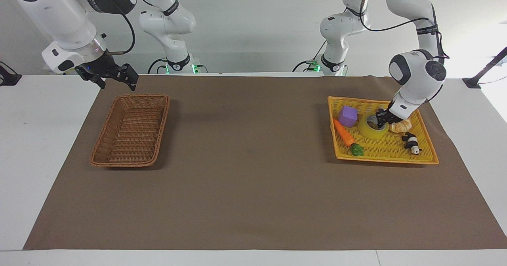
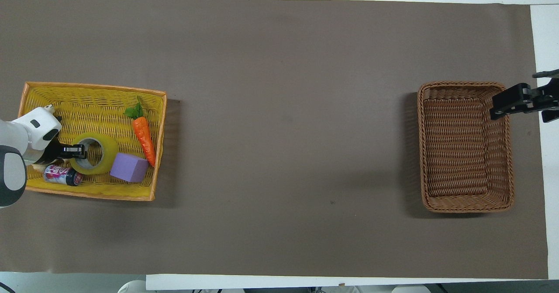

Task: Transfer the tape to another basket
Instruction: 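Lower the left gripper into the yellow basket onto the yellow tape roll, then grasp the tape roll with the left gripper and lift it out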

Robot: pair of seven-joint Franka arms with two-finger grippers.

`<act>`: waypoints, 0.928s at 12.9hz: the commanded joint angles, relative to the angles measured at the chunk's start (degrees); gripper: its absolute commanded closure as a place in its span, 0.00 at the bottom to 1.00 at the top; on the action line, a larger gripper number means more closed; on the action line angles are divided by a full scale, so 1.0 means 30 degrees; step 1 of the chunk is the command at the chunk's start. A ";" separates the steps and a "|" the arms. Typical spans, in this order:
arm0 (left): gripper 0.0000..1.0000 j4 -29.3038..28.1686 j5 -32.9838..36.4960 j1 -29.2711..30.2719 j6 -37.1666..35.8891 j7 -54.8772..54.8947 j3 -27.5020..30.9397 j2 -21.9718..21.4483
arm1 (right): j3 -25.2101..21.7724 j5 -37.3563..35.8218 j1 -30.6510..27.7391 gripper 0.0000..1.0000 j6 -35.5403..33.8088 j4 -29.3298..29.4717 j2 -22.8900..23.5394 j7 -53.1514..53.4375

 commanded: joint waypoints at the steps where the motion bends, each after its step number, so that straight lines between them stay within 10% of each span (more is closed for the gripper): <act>1: 1.00 0.0543 0.0165 -0.0245 -0.0244 -0.0044 0.0191 0.0480 | 0.0086 -0.0096 -0.0143 0.00 0.0208 -0.0309 -0.0275 -0.0539; 7: 1.00 0.6982 -0.0098 -0.1531 -0.8849 -0.1561 0.0103 0.0421 | 0.0116 -0.0096 -0.0114 0.00 0.0208 -0.0309 -0.0275 -0.0539; 12: 1.00 0.8427 -0.2466 -0.7525 -1.0620 -0.9283 0.0103 0.0041 | 0.0115 -0.0096 -0.0114 0.00 0.0208 -0.0309 -0.0275 -0.0539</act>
